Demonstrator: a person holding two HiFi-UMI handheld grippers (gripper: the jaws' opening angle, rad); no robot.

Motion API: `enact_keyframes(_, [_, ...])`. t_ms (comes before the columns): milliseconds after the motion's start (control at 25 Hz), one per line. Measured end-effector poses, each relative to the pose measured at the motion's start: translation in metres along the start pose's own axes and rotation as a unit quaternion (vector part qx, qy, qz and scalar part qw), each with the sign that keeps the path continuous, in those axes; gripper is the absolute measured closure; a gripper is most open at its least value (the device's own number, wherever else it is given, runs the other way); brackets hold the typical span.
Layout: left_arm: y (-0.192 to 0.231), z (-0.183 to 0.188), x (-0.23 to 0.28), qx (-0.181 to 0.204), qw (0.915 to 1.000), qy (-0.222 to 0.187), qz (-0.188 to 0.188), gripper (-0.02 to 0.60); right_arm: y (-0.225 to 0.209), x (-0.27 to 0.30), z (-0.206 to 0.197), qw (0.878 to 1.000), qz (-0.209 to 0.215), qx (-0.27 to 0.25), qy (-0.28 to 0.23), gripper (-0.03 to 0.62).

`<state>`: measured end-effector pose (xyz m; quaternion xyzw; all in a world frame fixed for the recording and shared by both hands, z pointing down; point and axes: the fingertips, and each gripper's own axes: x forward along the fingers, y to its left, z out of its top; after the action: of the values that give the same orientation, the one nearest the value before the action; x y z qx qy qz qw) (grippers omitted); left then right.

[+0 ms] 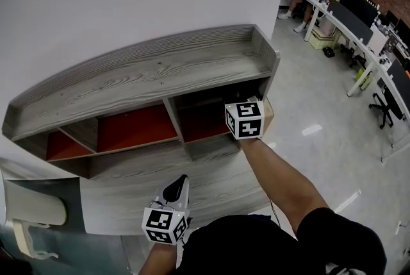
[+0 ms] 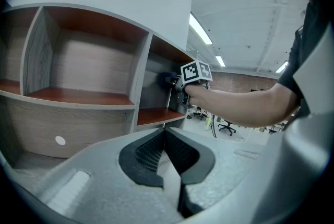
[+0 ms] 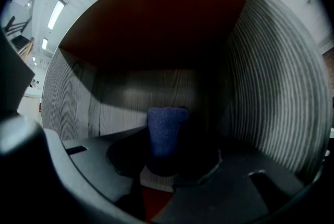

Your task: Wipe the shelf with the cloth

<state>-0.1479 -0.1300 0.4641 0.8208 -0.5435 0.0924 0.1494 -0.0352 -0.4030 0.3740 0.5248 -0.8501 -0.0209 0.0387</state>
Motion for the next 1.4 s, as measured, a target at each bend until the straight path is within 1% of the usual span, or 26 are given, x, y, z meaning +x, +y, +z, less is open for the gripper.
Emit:
enact_keyframes(240, [0.000, 0.000, -0.005, -0.002, 1.0000, 0.000, 0.007, 0.571, -0.002, -0.001, 0.002, 1.000, 0.000, 0.009, -0.004, 0.467])
enact_keyframes(400, [0.004, -0.003, -0.009, -0.005, 0.9999, 0.002, 0.016, 0.572, 0.006, -0.008, 0.003, 1.000, 0.018, 0.022, -0.011, 0.467])
enact_keyframes(520, [0.007, -0.004, -0.011, -0.008, 0.9997, 0.000, 0.023, 0.571, 0.026, -0.013, -0.003, 0.998, 0.052, 0.021, -0.011, 0.467])
enact_keyframes(640, [0.008, -0.005, -0.013, -0.009, 0.9996, 0.000, 0.027, 0.571, 0.058, -0.012, -0.018, 0.996, 0.094, 0.005, 0.006, 0.467])
enact_keyframes(840, [0.010, -0.007, -0.017, -0.012, 0.9993, 0.001, 0.035, 0.571, 0.114, -0.003, -0.045, 0.985, 0.166, -0.018, 0.049, 0.467])
enact_keyframes(1000, [0.015, -0.009, -0.023, -0.019, 0.9987, 0.001, 0.048, 0.571, 0.143, 0.003, -0.055, 0.977, 0.199, -0.036, 0.068, 0.467])
enact_keyframes(1120, [0.019, -0.011, -0.027, -0.023, 0.9981, 0.001, 0.057, 0.571, 0.152, 0.011, -0.060, 0.975, 0.203, -0.048, 0.078, 0.467])
enact_keyframes(1400, [0.027, -0.016, -0.032, -0.032, 0.9967, 0.001, 0.075, 0.571, 0.151, 0.035, -0.071, 0.974, 0.187, -0.062, 0.116, 0.467])
